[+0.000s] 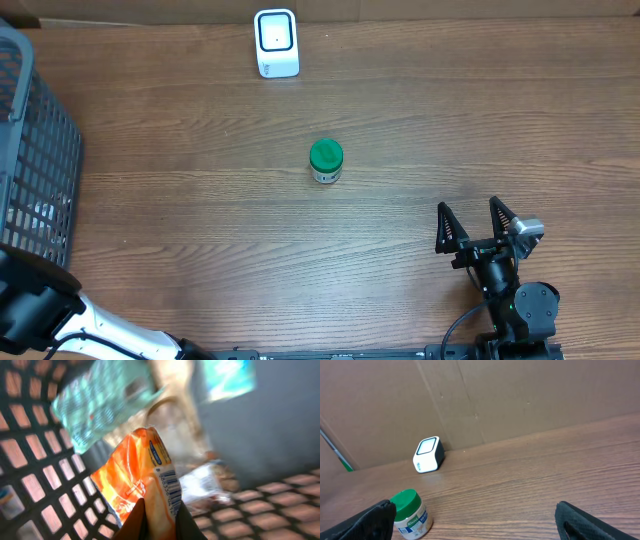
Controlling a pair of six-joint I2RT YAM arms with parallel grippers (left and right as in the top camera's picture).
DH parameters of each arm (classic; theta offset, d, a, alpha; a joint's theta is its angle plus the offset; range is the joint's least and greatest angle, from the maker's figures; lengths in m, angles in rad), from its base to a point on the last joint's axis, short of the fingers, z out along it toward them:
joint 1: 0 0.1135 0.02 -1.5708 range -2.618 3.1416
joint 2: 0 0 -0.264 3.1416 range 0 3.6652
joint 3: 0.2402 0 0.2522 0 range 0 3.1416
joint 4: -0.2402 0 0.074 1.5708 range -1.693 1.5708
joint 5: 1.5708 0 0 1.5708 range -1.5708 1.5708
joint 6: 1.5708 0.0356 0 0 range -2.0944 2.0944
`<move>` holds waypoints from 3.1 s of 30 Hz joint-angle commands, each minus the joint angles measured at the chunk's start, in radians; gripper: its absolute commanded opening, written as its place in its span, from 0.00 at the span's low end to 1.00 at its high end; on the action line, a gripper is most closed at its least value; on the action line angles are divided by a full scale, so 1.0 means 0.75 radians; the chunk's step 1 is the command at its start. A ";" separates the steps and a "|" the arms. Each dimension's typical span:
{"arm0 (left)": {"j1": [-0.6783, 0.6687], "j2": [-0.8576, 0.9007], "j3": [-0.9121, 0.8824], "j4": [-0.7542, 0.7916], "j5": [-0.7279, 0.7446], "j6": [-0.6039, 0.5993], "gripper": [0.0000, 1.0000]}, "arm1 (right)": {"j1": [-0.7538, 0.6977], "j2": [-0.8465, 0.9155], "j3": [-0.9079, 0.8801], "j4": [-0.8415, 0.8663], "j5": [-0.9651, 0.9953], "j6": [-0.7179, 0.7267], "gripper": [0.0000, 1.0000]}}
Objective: Scan the item barcode
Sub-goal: 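Grasp the orange snack box and place it left of the jar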
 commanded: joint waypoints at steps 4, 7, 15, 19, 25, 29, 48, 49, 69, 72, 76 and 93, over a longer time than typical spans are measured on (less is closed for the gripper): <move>-0.035 -0.238 0.316 -0.026 0.523 -0.032 0.04 | 0.007 -0.013 -0.014 0.007 -0.007 0.003 1.00; -0.107 -0.350 0.333 -0.029 0.632 0.014 0.04 | 0.007 -0.013 -0.014 0.007 -0.007 0.003 1.00; -0.594 -0.474 0.330 -0.142 0.496 0.218 0.04 | 0.007 -0.013 -0.014 0.007 -0.007 0.003 1.00; -0.910 -0.429 0.276 -0.208 0.238 0.257 0.04 | 0.007 -0.013 -0.014 0.007 -0.007 0.003 1.00; -1.357 -0.305 -0.017 -0.113 0.023 0.318 0.04 | 0.007 -0.013 -0.014 0.007 -0.007 0.003 1.00; -1.508 -0.198 -0.170 -0.034 -0.034 0.383 0.04 | 0.007 -0.013 -0.014 0.007 -0.007 0.003 1.00; -1.716 0.151 -0.273 0.069 -0.101 0.457 0.44 | 0.007 -0.013 -0.014 0.007 -0.007 0.003 1.00; -1.716 0.148 -0.271 0.075 -0.102 0.457 0.45 | 0.007 -0.013 -0.014 0.007 -0.007 0.003 1.00; -1.241 -0.462 0.208 -0.098 -0.258 -0.081 1.00 | 0.007 -0.013 -0.014 0.007 -0.007 0.003 1.00; -0.990 -0.535 0.208 -0.094 -0.249 -0.170 1.00 | 0.007 -0.013 -0.014 0.007 -0.007 0.003 1.00; -0.658 -0.538 0.205 -0.054 -0.250 -0.200 1.00 | 0.007 -0.013 -0.014 0.007 -0.007 0.003 1.00; -0.048 -0.134 0.115 -0.121 -0.080 -0.263 0.99 | 0.007 -0.013 -0.014 0.007 -0.007 0.003 1.00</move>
